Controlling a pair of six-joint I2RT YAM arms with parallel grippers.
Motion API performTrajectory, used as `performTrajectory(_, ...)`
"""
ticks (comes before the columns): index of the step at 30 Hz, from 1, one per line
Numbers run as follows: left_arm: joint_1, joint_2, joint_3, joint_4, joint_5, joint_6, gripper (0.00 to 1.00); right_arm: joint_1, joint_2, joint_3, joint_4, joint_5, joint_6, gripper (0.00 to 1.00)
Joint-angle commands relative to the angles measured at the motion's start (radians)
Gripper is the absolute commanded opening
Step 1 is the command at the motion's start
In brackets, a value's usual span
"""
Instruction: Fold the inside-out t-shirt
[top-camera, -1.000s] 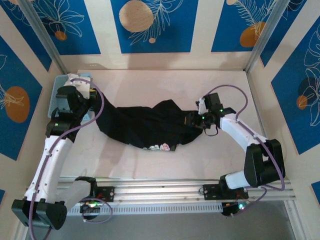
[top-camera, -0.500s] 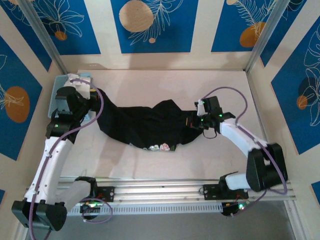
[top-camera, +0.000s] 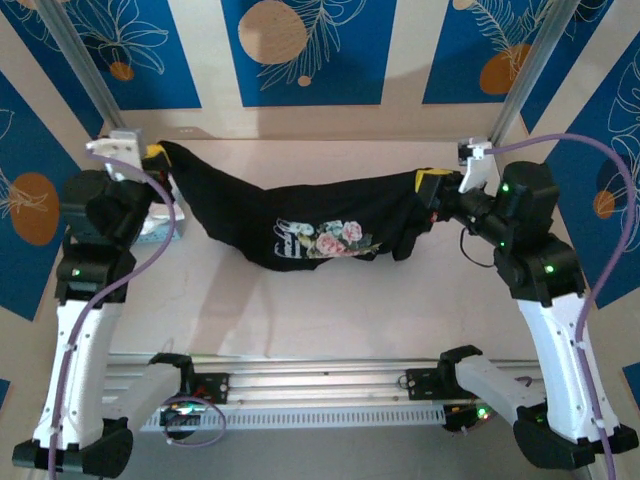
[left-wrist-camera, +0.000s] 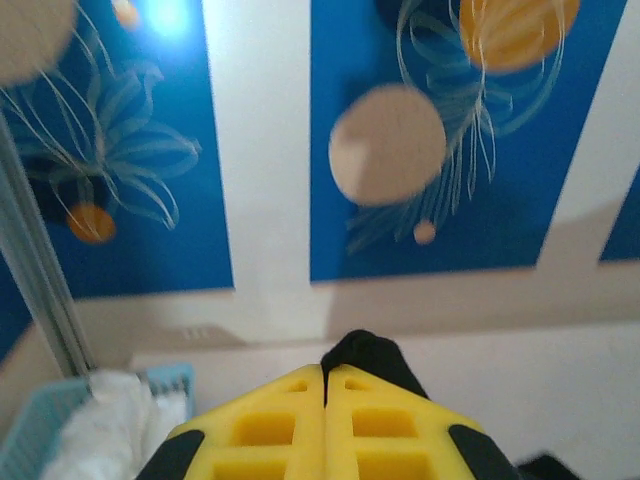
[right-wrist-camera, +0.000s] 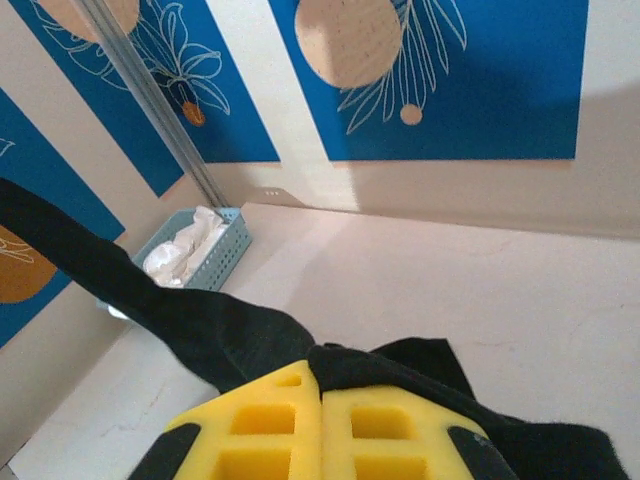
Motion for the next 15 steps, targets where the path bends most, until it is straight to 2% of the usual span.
performTrajectory(1,0.011,-0.013,0.079,0.006,-0.089,0.052,0.00,-0.003,0.011,0.044,-0.117,0.014,-0.038,0.00)
performTrajectory(4,0.012,-0.004,0.075,-0.013,-0.138,0.106,0.00,0.006,0.027,-0.012,-0.103,-0.037,-0.004,0.00)
performTrajectory(9,0.012,0.021,0.001,-0.024,-0.239,0.204,0.00,0.041,0.122,-0.201,-0.011,-0.162,0.063,0.01)
performTrajectory(15,0.012,0.038,-0.107,-0.055,-0.204,0.216,0.00,0.047,0.381,-0.354,0.113,-0.236,0.076,0.06)
